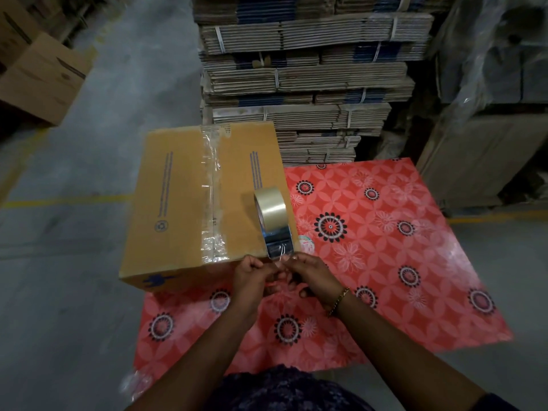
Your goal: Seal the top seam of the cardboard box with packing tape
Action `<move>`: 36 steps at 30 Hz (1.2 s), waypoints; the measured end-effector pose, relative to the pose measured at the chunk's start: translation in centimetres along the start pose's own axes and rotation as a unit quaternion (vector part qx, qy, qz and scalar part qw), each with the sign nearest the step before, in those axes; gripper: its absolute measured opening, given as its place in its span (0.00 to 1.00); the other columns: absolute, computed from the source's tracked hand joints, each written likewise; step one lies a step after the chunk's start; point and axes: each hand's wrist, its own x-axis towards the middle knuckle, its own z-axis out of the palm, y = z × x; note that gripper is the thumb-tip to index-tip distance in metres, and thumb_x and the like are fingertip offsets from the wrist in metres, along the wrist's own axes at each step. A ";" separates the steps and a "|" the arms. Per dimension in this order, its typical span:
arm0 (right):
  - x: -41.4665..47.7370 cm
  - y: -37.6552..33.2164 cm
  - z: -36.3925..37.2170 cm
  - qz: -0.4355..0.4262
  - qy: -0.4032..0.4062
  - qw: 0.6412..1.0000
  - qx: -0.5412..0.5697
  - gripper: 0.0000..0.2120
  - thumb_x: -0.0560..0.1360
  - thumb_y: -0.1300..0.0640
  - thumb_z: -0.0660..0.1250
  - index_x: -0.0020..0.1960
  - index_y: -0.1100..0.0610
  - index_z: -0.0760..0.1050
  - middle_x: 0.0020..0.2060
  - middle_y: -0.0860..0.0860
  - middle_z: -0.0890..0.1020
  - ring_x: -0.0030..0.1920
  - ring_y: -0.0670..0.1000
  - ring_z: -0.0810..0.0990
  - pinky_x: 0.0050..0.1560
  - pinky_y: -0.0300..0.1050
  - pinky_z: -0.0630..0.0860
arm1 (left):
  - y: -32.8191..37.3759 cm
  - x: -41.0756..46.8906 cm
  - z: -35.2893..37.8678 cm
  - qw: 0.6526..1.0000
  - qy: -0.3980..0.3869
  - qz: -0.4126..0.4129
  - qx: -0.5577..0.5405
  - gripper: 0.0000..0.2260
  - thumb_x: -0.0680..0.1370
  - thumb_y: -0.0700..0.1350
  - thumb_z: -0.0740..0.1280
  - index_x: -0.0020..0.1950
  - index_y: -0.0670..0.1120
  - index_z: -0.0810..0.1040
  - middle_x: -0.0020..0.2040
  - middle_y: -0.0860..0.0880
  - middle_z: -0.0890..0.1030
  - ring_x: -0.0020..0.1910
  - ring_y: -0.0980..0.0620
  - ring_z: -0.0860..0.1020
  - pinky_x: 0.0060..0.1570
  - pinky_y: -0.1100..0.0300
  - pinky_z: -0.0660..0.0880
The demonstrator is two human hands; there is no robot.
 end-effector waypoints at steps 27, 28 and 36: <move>1.0 -0.1 -2.0 -0.052 -0.024 0.983 -0.172 0.16 0.80 0.54 0.65 0.46 0.66 0.83 0.38 0.59 0.86 0.28 0.47 0.77 0.22 0.31 0.67 | -2.0 1.9 -1.7 0.984 0.002 0.109 0.139 0.14 0.75 0.40 0.74 0.42 0.53 0.70 0.36 0.37 0.82 0.29 0.40 0.81 0.29 0.53 0.76; 1.0 0.4 -1.8 -0.063 0.000 0.984 -0.167 0.16 0.80 0.53 0.66 0.43 0.65 0.83 0.36 0.60 0.86 0.27 0.48 0.77 0.23 0.31 0.67 | -2.3 1.9 -1.8 0.981 0.004 0.117 0.152 0.14 0.76 0.43 0.74 0.41 0.55 0.70 0.36 0.36 0.82 0.29 0.40 0.81 0.28 0.53 0.75; 1.4 2.5 -3.5 -0.045 0.060 0.942 -0.327 0.11 0.76 0.57 0.67 0.40 0.59 0.83 0.36 0.55 0.86 0.31 0.53 0.83 0.29 0.37 0.71 | -2.8 1.8 -3.8 0.955 0.022 0.167 0.243 0.08 0.78 0.43 0.70 0.42 0.50 0.73 0.38 0.43 0.82 0.31 0.43 0.82 0.28 0.56 0.75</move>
